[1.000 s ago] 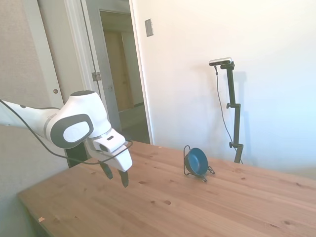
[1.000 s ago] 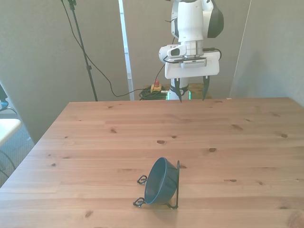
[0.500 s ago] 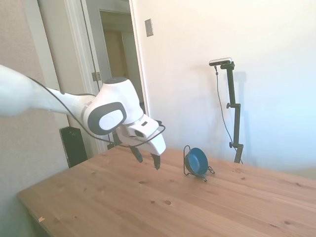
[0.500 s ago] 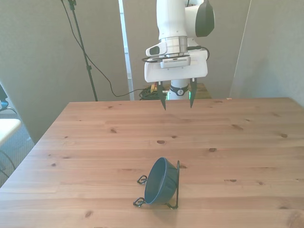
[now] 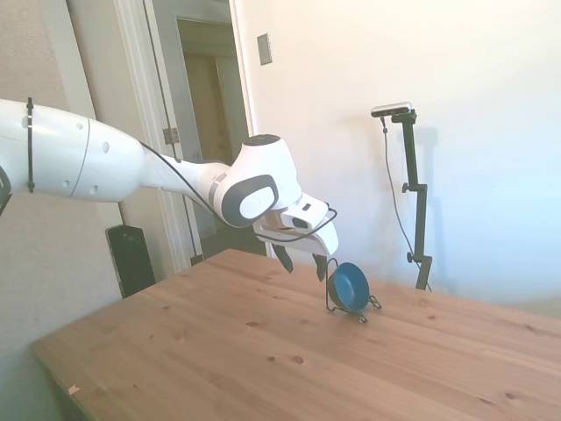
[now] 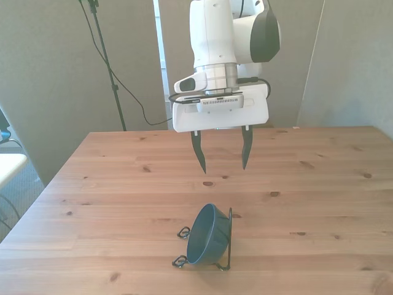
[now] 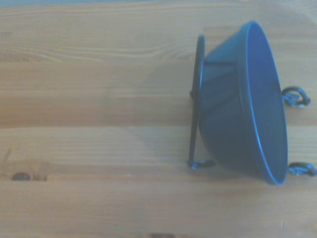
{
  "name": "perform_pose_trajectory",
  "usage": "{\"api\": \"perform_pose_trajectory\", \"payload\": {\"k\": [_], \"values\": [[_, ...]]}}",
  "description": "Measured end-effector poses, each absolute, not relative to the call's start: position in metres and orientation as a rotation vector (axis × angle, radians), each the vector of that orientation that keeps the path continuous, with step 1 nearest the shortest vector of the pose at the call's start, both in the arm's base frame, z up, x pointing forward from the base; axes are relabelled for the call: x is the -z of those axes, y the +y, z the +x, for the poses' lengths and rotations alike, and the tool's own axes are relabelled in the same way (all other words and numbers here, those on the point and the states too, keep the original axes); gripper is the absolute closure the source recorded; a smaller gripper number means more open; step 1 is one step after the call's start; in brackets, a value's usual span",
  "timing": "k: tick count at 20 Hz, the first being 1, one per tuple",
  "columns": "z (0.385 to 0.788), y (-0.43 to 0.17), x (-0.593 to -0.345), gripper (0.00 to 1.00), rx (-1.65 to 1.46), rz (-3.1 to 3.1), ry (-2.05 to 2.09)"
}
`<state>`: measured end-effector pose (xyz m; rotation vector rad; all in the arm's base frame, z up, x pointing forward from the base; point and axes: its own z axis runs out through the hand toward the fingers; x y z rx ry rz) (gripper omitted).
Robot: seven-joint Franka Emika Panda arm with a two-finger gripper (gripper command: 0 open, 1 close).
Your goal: Unload the bowl
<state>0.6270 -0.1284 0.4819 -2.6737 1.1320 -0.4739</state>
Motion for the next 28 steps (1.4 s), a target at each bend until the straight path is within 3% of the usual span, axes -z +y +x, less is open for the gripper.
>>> {"api": "perform_pose_trajectory", "payload": {"k": [8,16,28], "values": [[0.663,-0.158,-0.47,0.0,0.401,-2.672,1.036],[0.671,-0.167,-0.479,0.0,0.389,-2.676,1.03],[0.683,-0.175,-0.465,0.0,0.392,-2.684,0.958]]}}
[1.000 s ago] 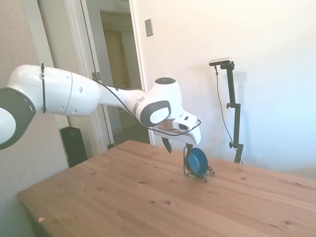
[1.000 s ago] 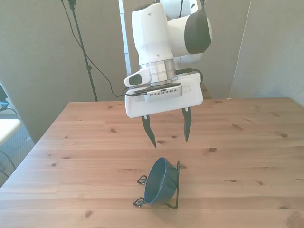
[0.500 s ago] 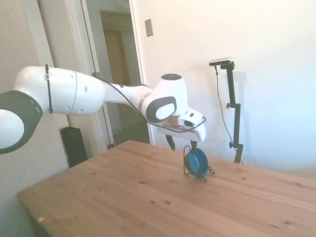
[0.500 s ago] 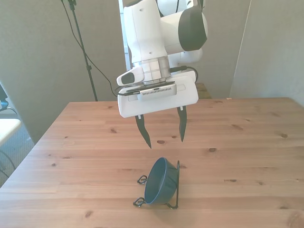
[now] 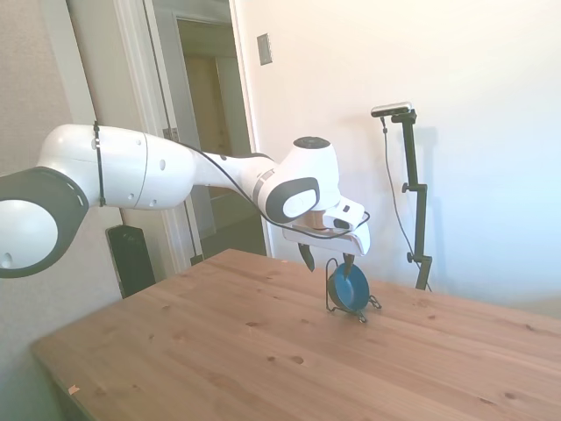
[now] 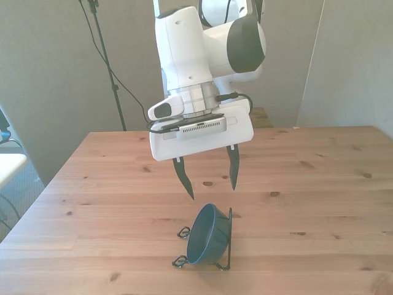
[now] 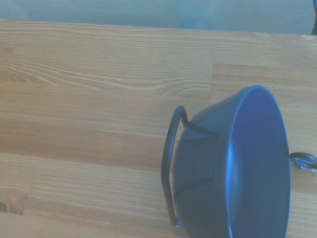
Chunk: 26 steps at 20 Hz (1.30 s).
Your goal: Unload the bowl
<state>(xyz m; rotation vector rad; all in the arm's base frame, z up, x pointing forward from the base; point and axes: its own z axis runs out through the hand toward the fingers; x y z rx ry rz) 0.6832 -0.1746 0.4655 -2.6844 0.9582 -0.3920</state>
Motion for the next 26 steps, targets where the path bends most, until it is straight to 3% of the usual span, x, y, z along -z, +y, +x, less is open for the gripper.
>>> {"api": "perform_pose_trajectory", "payload": {"k": [20,21,26], "values": [[0.715,-0.195,-0.43,0.0,0.254,-2.599,0.723],[0.716,-0.196,-0.43,1.0,0.252,-2.598,0.718],[0.718,-0.197,-0.426,1.0,0.245,-2.597,0.689]]}}
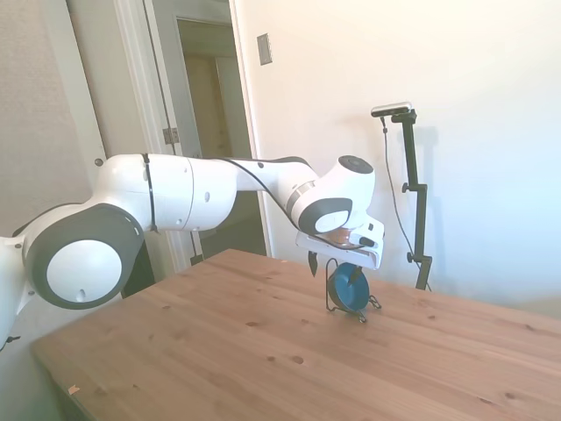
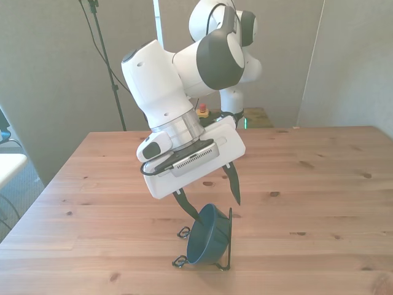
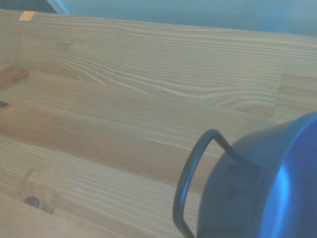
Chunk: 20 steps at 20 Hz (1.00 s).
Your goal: Unload the bowl
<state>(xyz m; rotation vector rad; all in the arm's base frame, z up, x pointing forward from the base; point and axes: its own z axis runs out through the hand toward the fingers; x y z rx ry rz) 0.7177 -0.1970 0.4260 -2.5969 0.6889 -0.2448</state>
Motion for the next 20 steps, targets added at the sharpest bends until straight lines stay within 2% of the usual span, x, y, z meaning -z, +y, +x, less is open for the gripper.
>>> {"api": "perform_pose_trajectory", "payload": {"k": [20], "values": [[0.728,-0.209,-0.415,1.0,0.16,-2.537,0.612]]}}
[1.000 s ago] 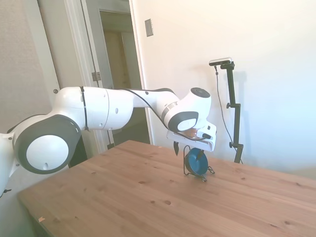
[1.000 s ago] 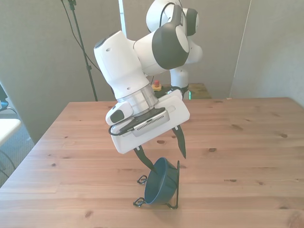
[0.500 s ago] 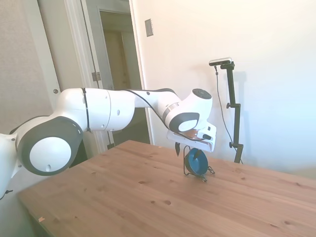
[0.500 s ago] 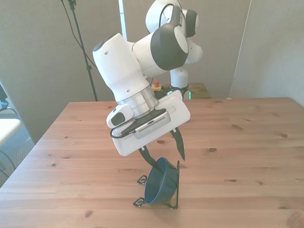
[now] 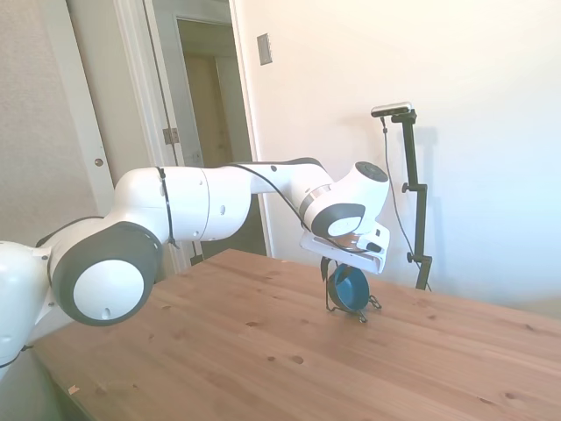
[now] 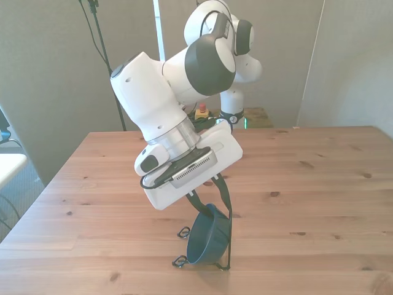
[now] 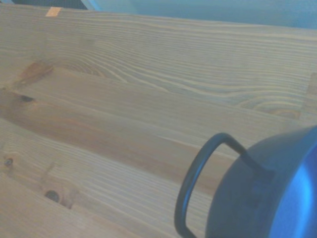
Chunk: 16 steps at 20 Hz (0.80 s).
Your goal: Unload the bowl
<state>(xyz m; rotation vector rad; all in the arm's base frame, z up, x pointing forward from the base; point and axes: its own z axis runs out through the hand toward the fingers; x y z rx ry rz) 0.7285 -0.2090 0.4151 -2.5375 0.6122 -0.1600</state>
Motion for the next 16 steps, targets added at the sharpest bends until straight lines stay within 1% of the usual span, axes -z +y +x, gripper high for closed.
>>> {"api": "perform_pose_trajectory", "payload": {"k": [9,12,16], "values": [[0.735,-0.217,-0.408,1.0,0.093,-2.478,0.561],[0.735,-0.221,-0.416,1.0,0.115,-2.459,0.548],[0.731,-0.233,-0.434,1.0,0.169,-2.437,0.534]]}}
